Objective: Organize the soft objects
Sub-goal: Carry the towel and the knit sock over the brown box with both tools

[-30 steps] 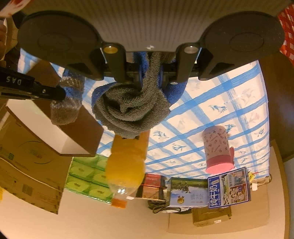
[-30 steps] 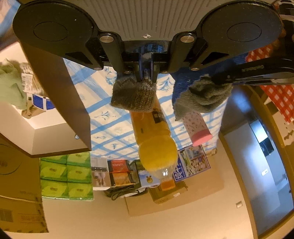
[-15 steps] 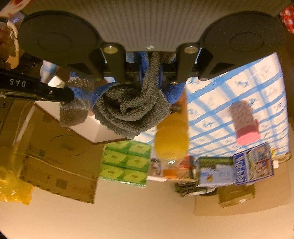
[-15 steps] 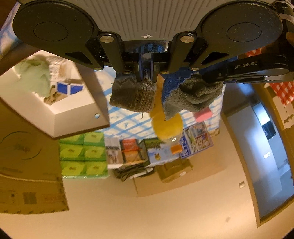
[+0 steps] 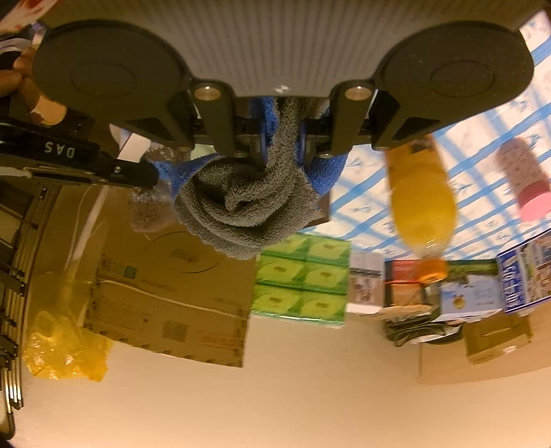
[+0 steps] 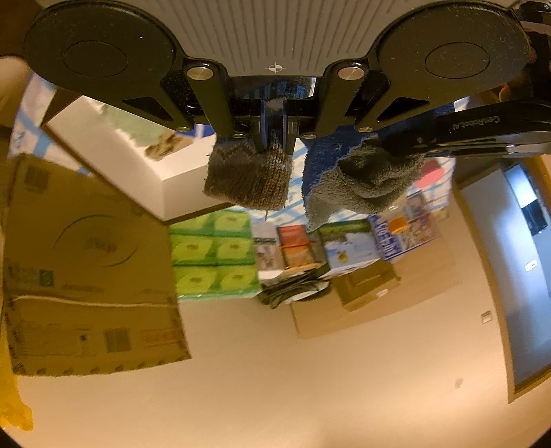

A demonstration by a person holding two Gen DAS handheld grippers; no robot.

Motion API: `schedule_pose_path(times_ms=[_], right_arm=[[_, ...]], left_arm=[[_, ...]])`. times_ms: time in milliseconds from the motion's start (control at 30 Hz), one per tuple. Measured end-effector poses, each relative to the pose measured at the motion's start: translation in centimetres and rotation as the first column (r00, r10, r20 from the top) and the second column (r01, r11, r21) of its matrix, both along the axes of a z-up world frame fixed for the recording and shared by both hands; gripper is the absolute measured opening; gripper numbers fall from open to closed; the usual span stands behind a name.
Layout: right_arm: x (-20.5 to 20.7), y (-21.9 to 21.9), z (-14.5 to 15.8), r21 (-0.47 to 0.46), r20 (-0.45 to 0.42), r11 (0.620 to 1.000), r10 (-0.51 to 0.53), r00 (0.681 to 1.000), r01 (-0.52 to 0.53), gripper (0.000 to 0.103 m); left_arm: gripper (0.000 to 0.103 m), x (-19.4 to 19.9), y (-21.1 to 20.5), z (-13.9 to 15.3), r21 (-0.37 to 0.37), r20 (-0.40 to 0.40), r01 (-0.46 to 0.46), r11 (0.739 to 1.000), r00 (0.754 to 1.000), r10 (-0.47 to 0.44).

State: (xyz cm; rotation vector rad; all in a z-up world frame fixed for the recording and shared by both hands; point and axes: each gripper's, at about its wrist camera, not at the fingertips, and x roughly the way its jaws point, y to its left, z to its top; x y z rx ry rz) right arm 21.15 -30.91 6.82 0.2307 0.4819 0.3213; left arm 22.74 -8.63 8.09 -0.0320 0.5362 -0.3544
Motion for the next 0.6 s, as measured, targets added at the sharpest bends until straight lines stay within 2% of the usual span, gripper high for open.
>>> schedule_pose_path(times_ms=[233, 600], right_arm=[[2.9, -2.6, 0.1, -0.046, 0.014, 0.998, -0.035, 0.999, 0.036, 0.008], [10.7, -6.3, -1.7, -0.084, -0.001, 0.994, -0.066, 0.998, 0.066, 0.008]], left_arm=[[0.015, 3.9, -4.3, 0.2, -0.012, 0.004, 0.059, 0.998, 0.998, -0.059], [0.015, 12.7, -9.3, -1.2, -0.013, -0.026, 0.070, 0.997, 0.997, -0.070]])
